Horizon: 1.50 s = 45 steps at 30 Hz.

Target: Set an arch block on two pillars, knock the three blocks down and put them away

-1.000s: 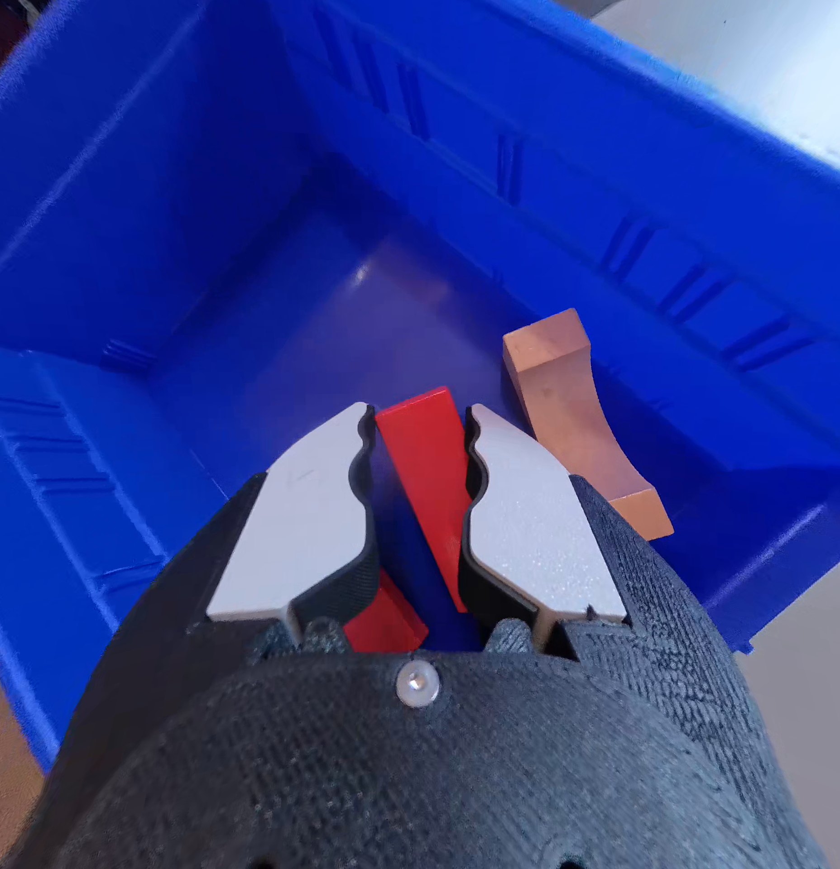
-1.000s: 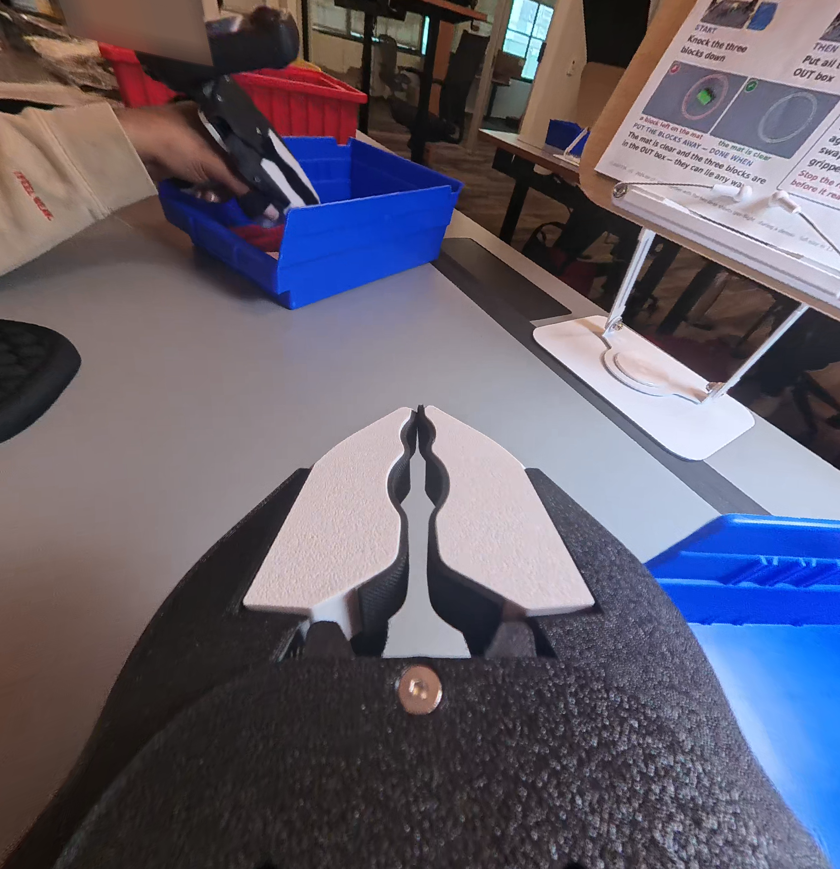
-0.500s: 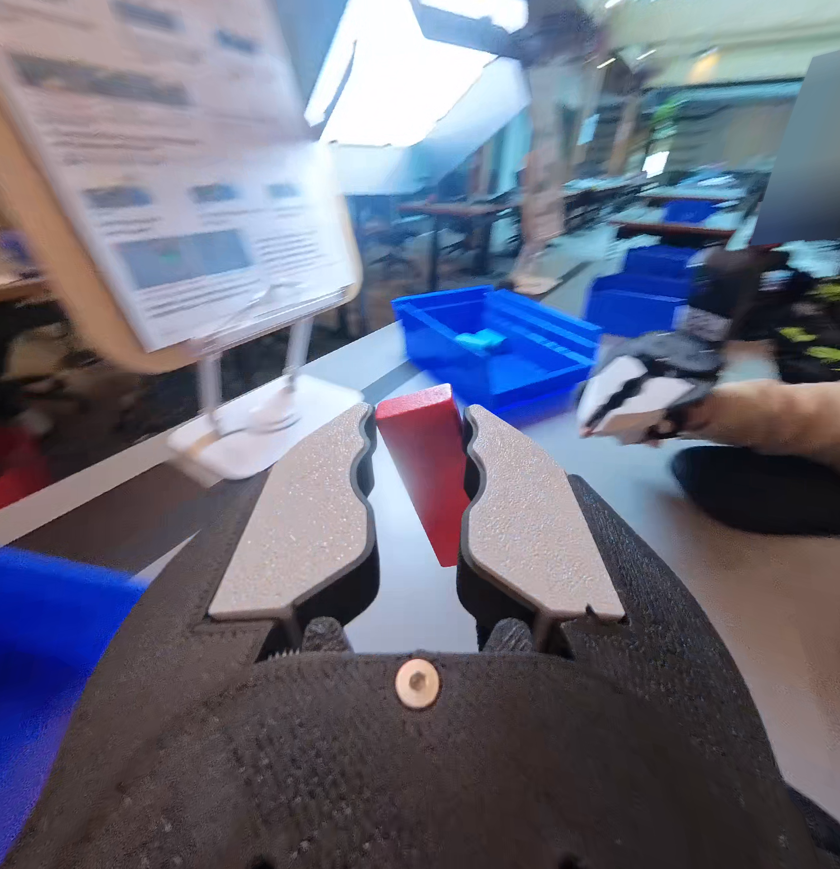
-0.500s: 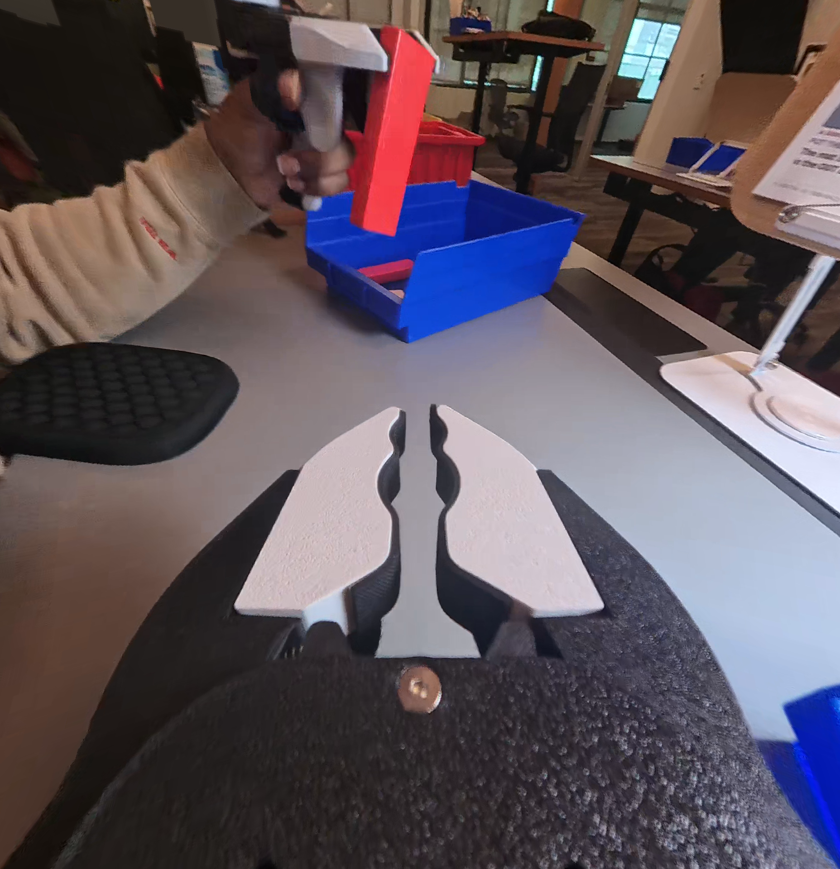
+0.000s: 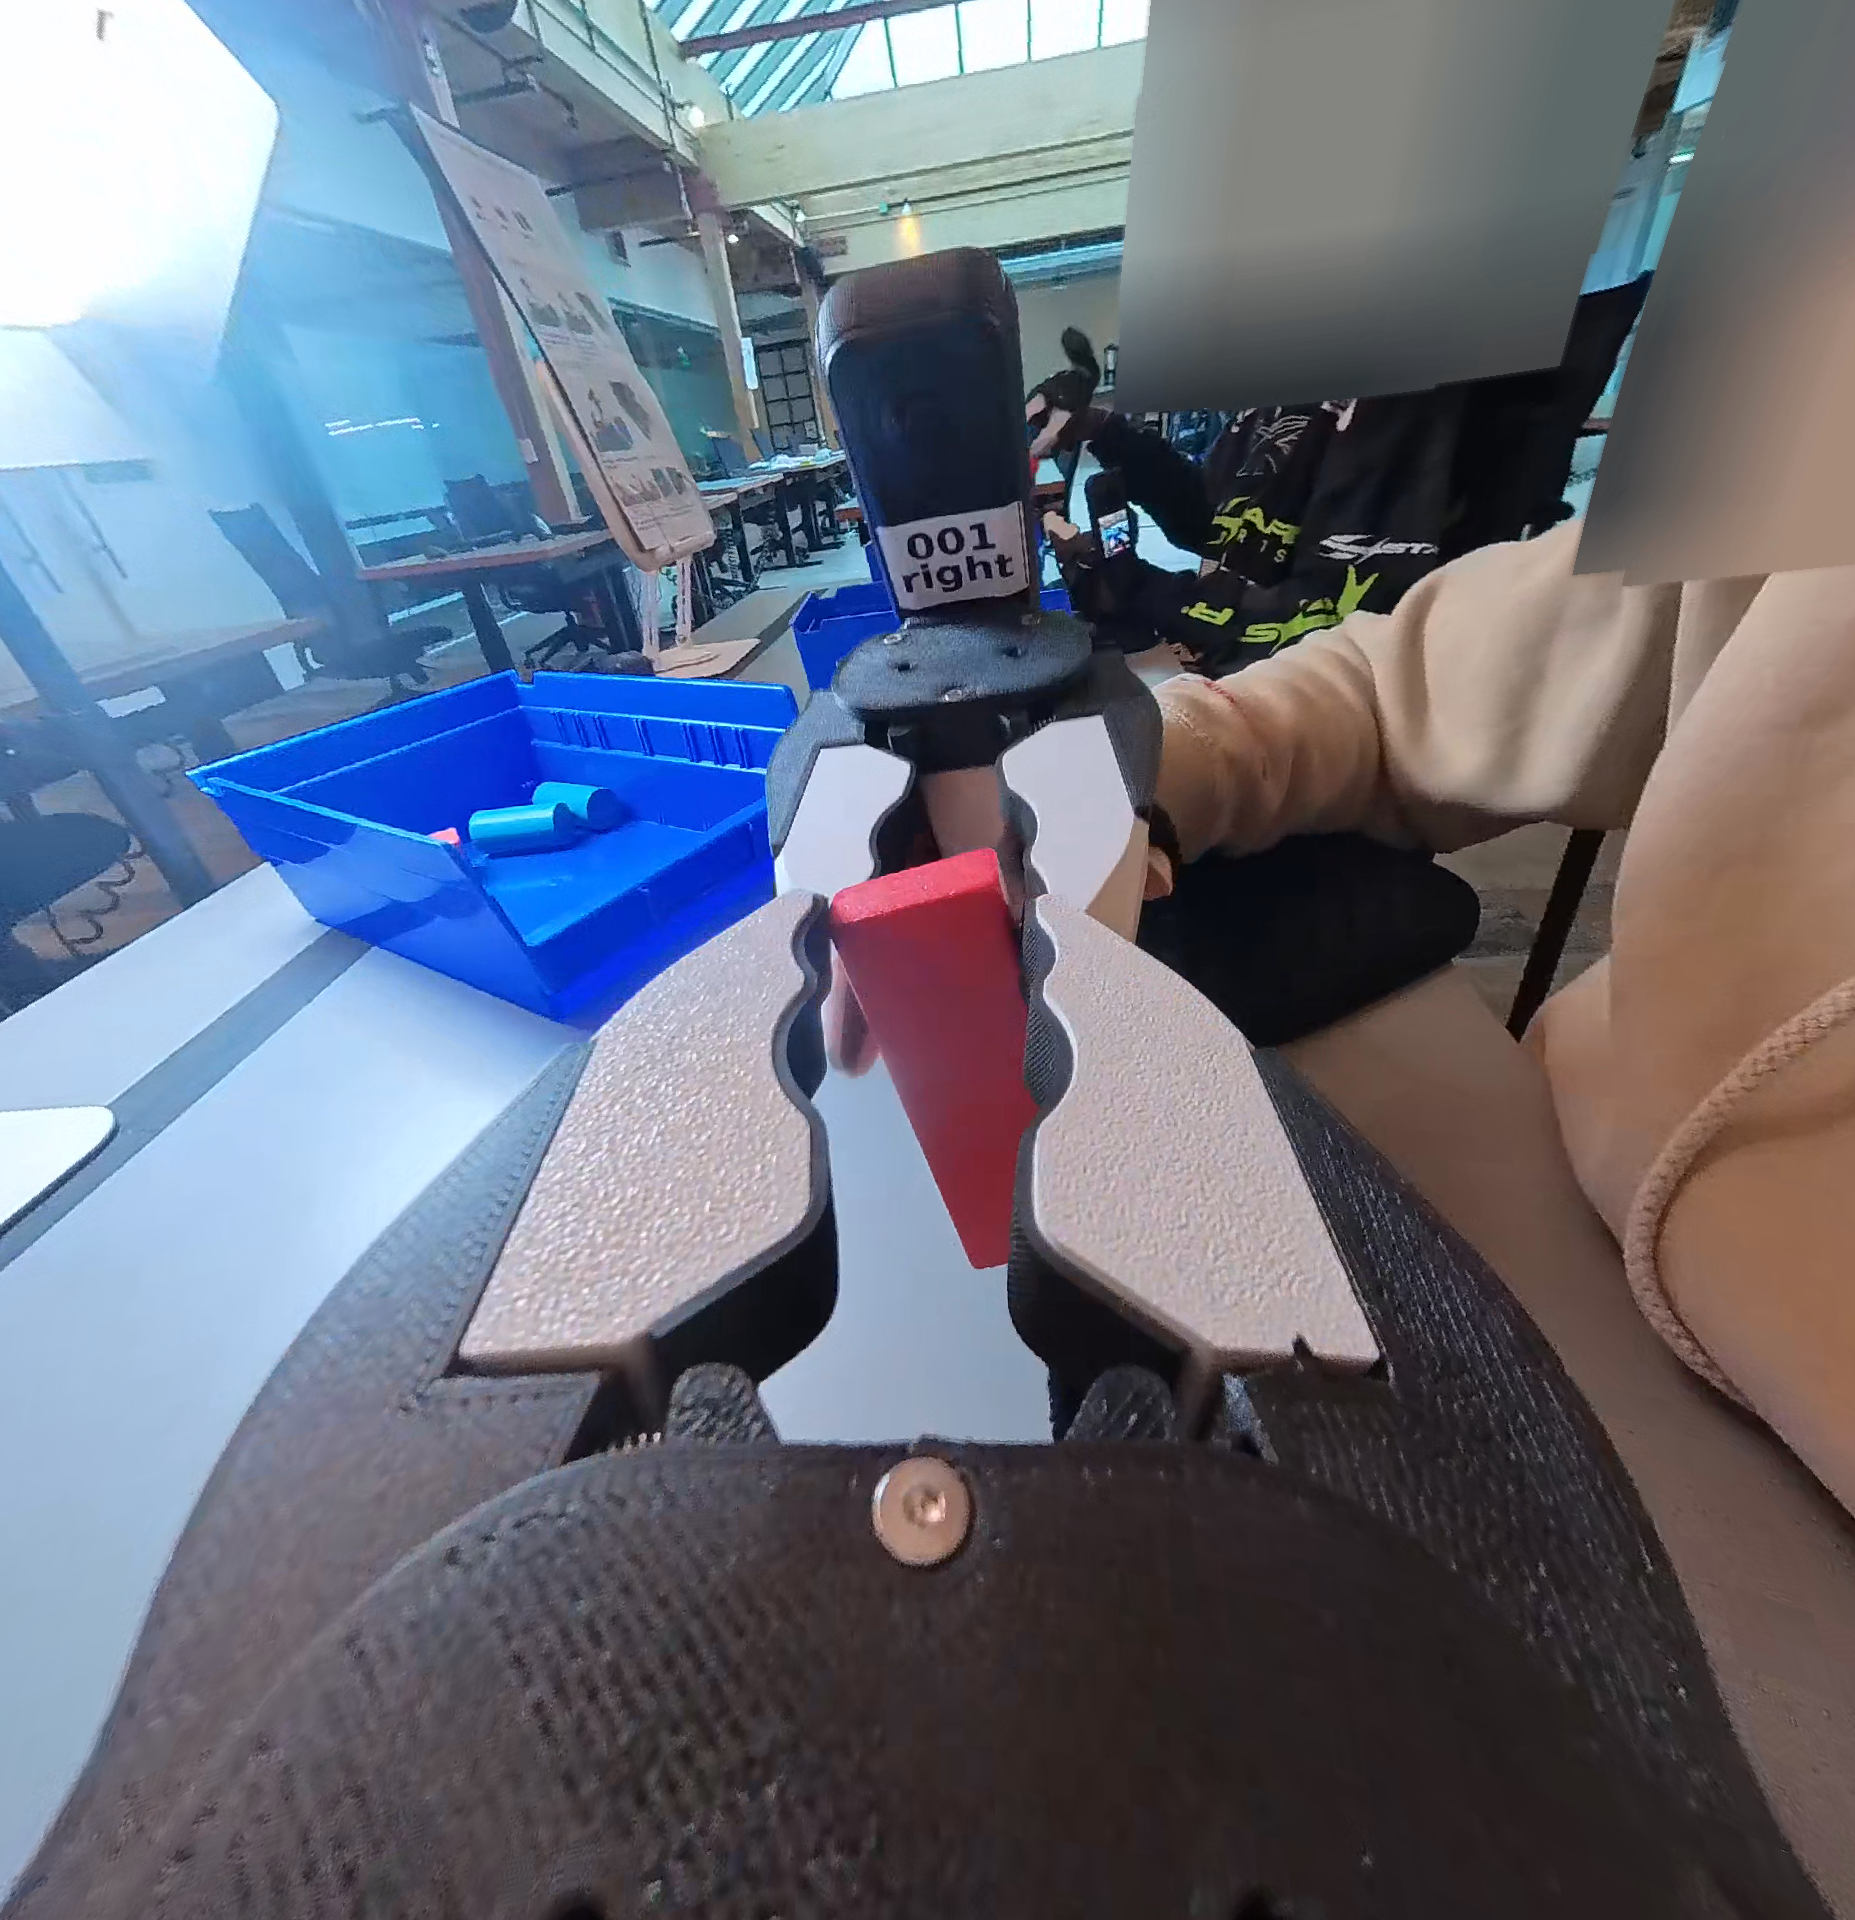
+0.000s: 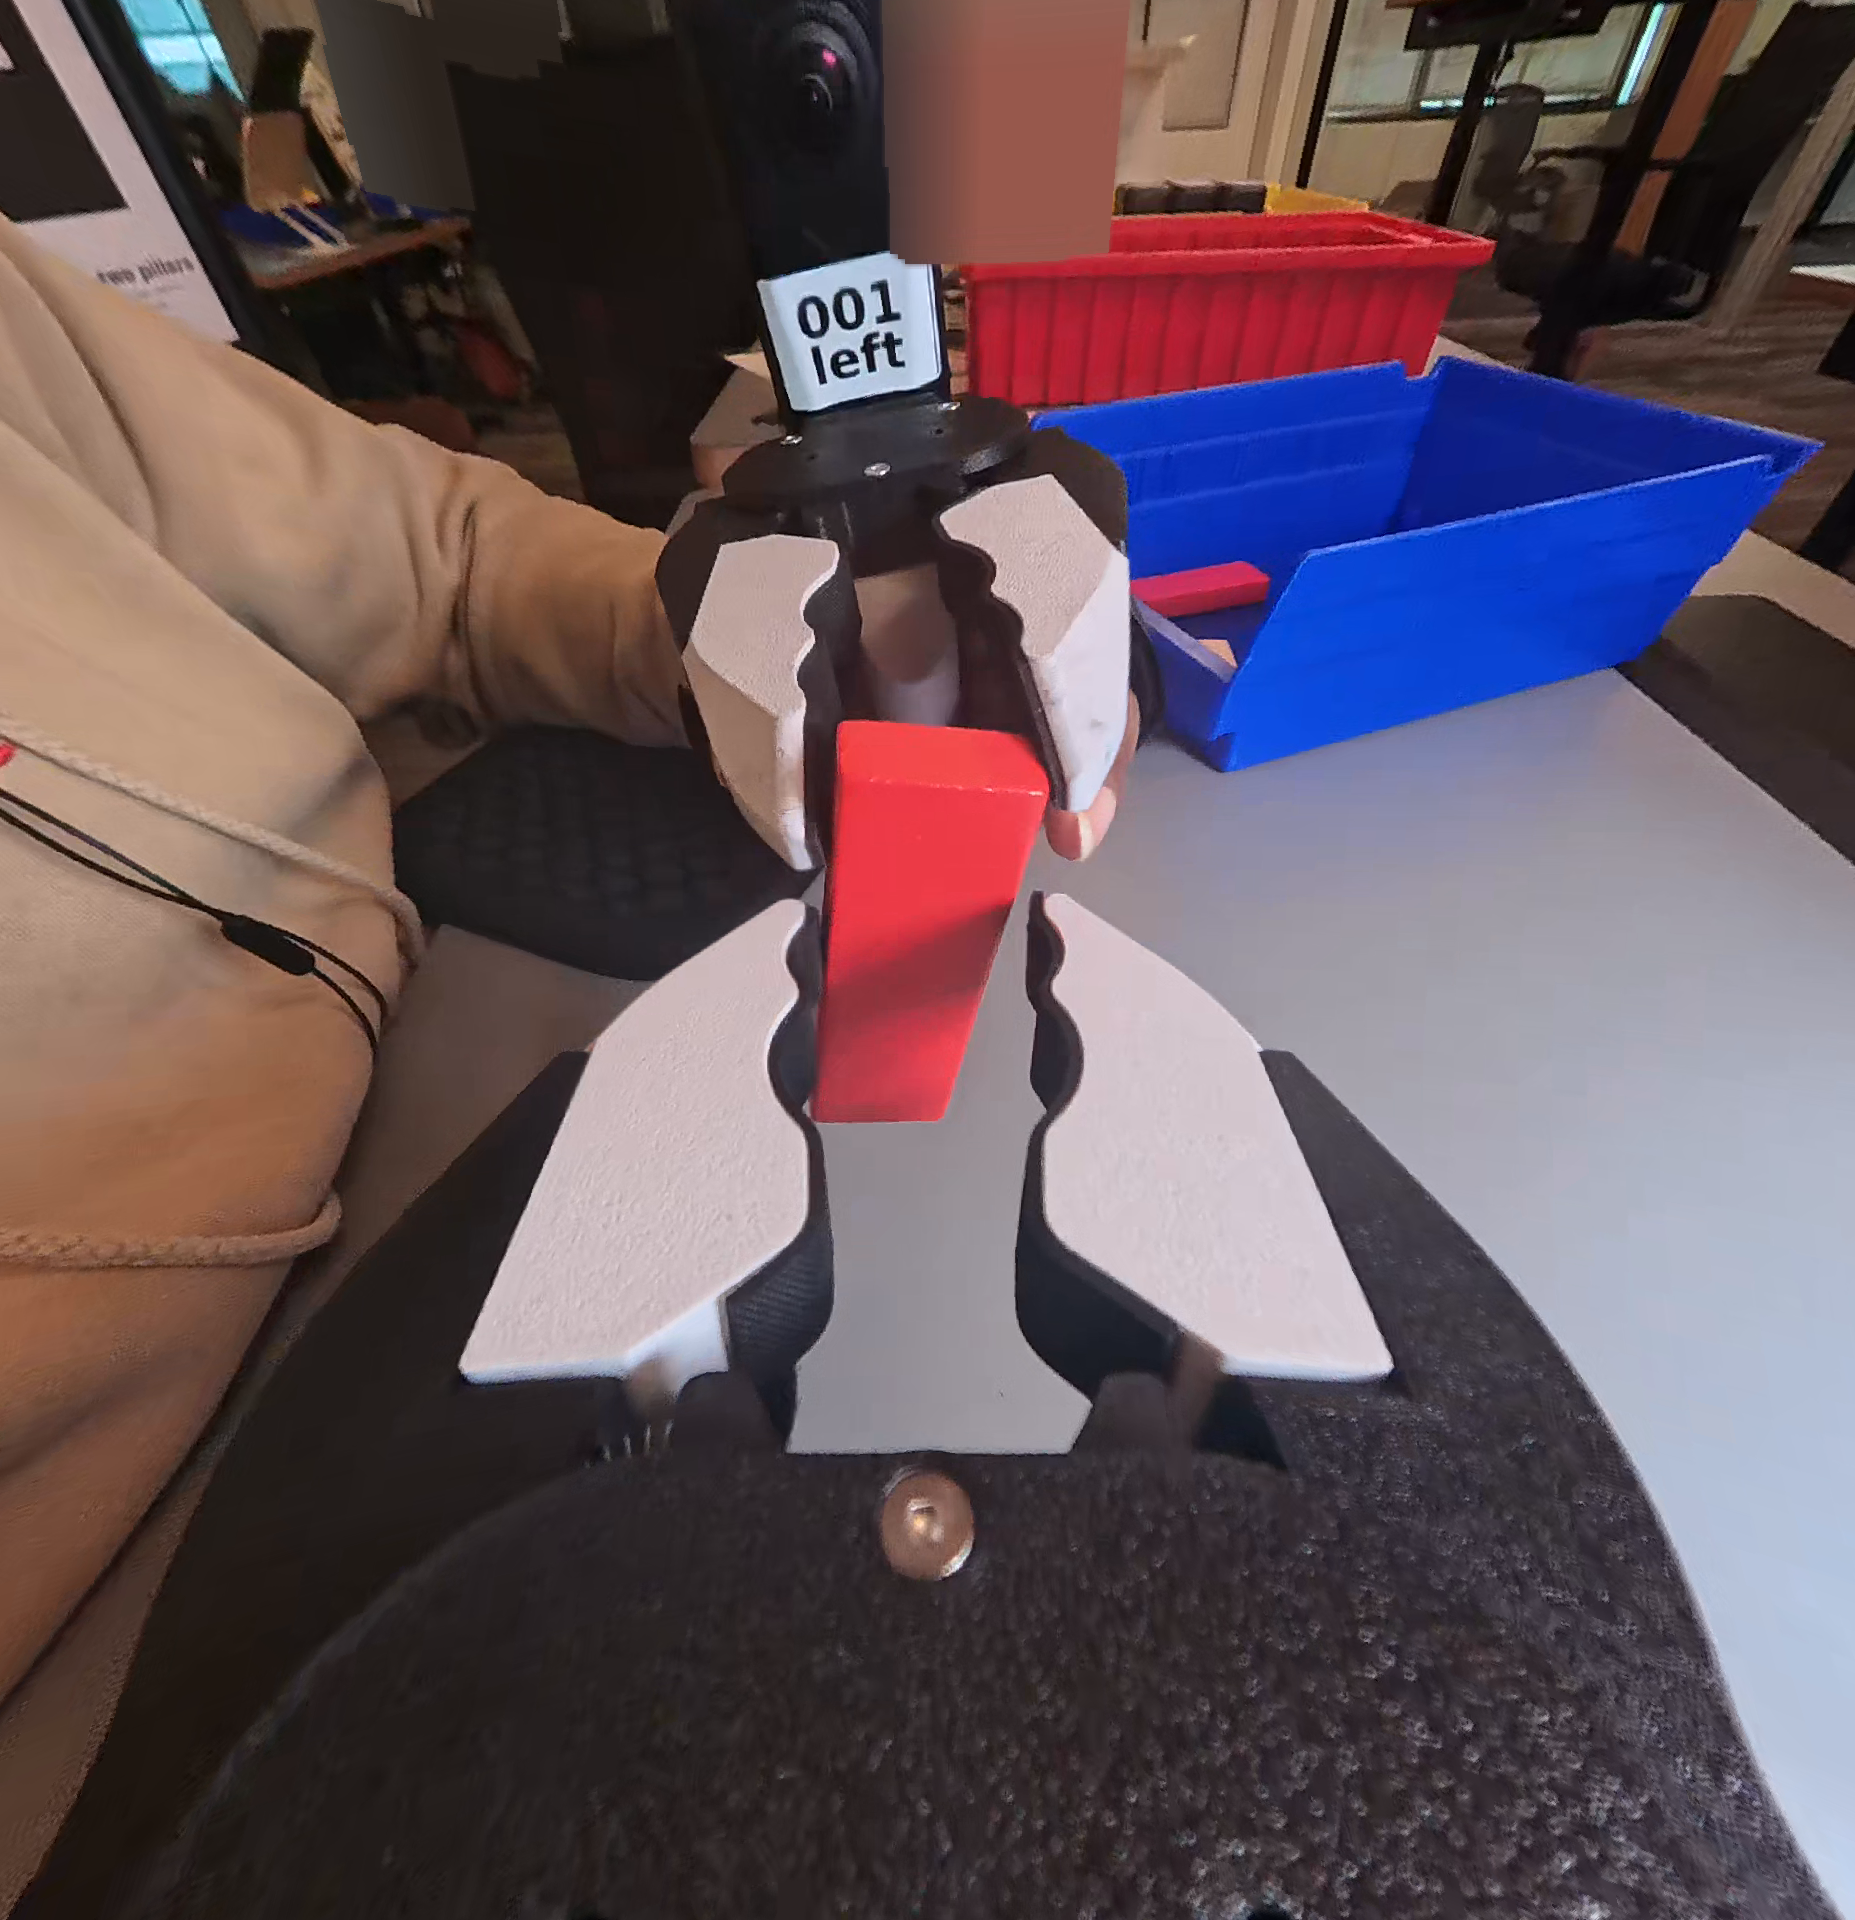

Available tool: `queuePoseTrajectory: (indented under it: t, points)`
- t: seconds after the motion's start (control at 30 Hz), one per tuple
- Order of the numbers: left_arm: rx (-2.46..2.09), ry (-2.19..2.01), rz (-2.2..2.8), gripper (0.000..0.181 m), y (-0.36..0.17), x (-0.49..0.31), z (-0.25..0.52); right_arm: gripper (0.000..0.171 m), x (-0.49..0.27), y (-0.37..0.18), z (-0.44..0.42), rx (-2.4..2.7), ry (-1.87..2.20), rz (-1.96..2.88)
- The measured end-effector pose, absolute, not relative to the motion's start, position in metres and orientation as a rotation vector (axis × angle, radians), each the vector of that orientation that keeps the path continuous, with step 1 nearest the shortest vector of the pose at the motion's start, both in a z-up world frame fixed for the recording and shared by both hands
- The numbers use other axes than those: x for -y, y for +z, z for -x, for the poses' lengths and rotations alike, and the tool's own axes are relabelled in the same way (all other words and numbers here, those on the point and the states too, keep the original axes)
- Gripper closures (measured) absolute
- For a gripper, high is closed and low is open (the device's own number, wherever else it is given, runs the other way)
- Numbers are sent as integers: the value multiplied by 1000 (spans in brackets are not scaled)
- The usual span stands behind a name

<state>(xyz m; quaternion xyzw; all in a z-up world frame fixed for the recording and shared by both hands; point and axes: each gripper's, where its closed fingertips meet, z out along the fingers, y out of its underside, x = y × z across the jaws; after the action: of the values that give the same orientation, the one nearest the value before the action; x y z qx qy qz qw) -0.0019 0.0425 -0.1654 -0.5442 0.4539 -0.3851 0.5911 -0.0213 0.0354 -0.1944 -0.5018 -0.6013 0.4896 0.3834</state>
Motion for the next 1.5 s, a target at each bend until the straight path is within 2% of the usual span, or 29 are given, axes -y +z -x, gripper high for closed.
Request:
queuePoseTrajectory:
  t: [0.23, 0.33, 0.47, 0.6, 0.97, 1.5]
  points:
    - [-997, -826, 1253, 146, -164, -48, 7, 138, -49, -198, 20, 1528, 1188, 1257]
    - [-905, -829, 1278, 138, -159, -59, 20, 138, -88, -206, 15, 1482, 1096, 1295]
    - [-844, -843, 1360, 147, -174, -65, 30, 138, -152, -220, 6, 1366, 1046, 1362]
    - [-855, -784, 1465, 146, -201, -66, 35, 138, -181, -235, 1, 1364, 1026, 1391]
    - [-838, -745, 1518, 145, -212, -73, 38, 138, -180, -257, -6, 1490, 1010, 1415]
    - [-875, -741, 1527, 146, -219, -71, 34, 139, -177, -261, -24, 1539, 1034, 1450]
